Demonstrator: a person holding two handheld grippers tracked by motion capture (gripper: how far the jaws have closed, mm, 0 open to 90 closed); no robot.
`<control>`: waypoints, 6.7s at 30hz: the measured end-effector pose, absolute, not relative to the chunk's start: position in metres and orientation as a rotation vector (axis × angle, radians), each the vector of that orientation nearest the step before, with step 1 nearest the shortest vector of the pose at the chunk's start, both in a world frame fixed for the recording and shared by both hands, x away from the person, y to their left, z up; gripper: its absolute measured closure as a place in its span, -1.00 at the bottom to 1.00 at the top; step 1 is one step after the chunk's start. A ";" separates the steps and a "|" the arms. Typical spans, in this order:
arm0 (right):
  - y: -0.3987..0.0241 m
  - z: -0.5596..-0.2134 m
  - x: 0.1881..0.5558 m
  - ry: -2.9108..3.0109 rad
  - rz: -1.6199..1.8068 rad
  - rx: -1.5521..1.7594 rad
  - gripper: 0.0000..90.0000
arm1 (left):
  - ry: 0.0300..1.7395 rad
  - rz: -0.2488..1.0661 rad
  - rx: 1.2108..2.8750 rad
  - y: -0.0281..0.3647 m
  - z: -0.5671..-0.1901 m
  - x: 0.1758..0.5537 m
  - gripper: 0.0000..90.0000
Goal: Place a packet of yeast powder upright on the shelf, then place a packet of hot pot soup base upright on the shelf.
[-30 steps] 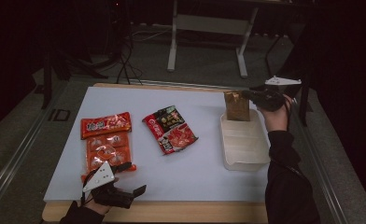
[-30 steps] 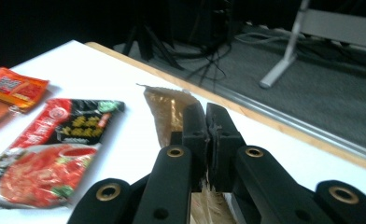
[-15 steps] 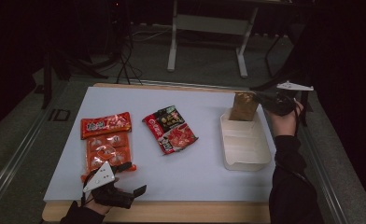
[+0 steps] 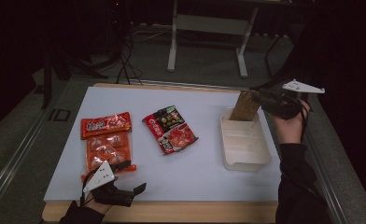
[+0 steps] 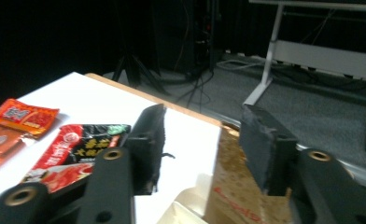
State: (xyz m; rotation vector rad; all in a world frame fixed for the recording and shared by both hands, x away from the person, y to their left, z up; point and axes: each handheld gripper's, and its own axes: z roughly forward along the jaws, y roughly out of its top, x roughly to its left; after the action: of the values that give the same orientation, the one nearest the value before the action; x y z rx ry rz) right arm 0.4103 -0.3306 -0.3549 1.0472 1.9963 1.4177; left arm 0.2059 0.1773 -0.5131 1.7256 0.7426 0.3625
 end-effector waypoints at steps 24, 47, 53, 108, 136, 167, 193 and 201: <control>-0.304 -0.374 0.292 1.977 1.643 0.912 -0.70 | 0.749 0.284 1.801 0.169 -0.487 0.219 -0.87; -0.295 -0.400 0.241 2.046 1.705 0.841 -0.69 | 0.752 0.358 1.874 0.134 -0.453 0.290 0.30; -0.294 -0.405 0.241 2.063 1.700 0.844 -0.69 | 0.804 0.369 1.922 0.118 -0.455 0.317 0.45; -0.291 -0.431 0.245 2.147 1.675 0.812 -0.67 | 0.924 0.284 2.368 -0.027 -0.518 0.464 1.00; -0.286 -0.432 0.244 2.171 1.661 0.804 -0.67 | 0.889 0.179 2.399 -0.006 -0.517 0.412 1.00; -0.275 -0.433 0.245 2.216 1.638 0.762 -0.67 | 1.199 0.301 2.080 0.116 -0.497 0.442 0.18; -0.275 -0.439 0.248 2.245 1.626 0.775 -0.67 | 1.354 0.261 2.031 0.119 -0.528 0.495 0.14; -0.275 -0.441 0.249 2.253 1.623 0.781 -0.67 | 1.324 0.211 2.044 0.107 -0.536 0.499 0.18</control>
State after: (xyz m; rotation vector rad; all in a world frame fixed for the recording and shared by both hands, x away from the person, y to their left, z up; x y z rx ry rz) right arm 0.2491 -0.2752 -0.4406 0.7808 2.2532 1.6231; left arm 0.4995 0.1075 -0.5365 2.0439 1.3239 0.2115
